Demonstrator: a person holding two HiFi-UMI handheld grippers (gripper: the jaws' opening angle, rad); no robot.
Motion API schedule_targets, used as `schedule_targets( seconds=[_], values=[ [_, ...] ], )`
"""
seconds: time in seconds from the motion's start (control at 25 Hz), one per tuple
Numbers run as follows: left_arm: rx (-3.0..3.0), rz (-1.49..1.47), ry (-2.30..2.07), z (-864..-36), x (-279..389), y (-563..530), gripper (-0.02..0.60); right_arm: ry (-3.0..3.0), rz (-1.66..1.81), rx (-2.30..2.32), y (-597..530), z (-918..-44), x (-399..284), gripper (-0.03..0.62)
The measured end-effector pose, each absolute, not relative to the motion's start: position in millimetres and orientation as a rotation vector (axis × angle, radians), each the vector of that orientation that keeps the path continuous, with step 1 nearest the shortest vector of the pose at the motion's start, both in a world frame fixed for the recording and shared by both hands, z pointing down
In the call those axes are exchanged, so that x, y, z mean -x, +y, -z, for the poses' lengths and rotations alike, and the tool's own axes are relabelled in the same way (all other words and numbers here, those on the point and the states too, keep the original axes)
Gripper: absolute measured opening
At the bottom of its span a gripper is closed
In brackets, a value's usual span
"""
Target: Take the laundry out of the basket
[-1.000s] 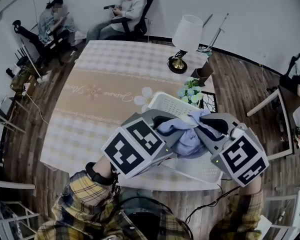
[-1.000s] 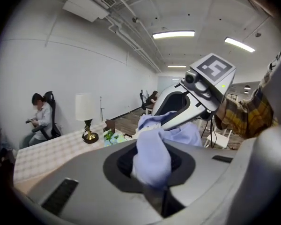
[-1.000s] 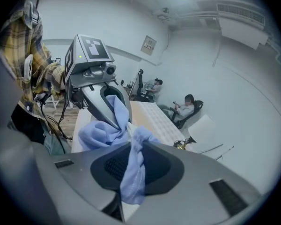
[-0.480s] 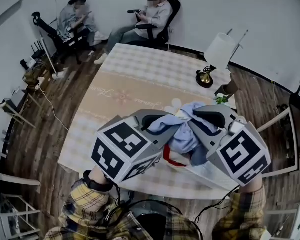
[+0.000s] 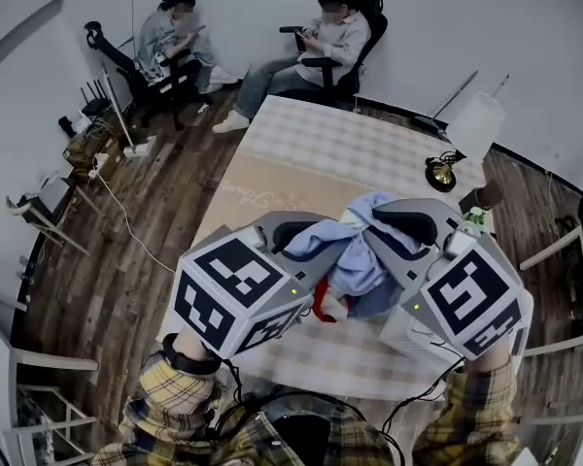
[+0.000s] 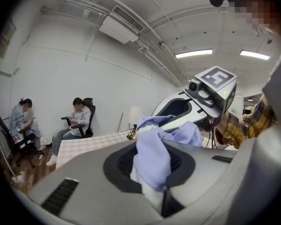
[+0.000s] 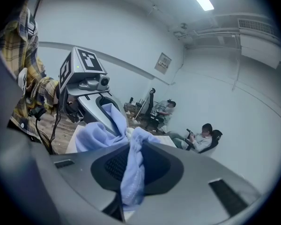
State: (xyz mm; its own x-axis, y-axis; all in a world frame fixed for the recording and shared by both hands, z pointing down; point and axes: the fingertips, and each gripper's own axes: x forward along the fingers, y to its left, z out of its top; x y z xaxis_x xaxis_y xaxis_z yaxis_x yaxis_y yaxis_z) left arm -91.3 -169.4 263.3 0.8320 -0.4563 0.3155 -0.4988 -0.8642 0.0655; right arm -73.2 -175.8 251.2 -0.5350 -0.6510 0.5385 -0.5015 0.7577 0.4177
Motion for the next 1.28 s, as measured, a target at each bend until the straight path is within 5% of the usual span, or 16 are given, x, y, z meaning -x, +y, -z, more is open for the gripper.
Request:
schedule_targets(
  seconds=[0.48, 1.28],
  values=[
    [-2.77, -0.639, -0.786, -323.9, 170.2, -173.9, 0.069, -2.287, 0.091, -0.801, -181.3, -321.6, 150.6, 0.074],
    [-2.454, -0.781, -0.616, -517.9, 179.3, -130.3, 0.103, -2.173, -0.388, -0.696, -138.5, -525.2, 151.4, 0.081]
  ],
)
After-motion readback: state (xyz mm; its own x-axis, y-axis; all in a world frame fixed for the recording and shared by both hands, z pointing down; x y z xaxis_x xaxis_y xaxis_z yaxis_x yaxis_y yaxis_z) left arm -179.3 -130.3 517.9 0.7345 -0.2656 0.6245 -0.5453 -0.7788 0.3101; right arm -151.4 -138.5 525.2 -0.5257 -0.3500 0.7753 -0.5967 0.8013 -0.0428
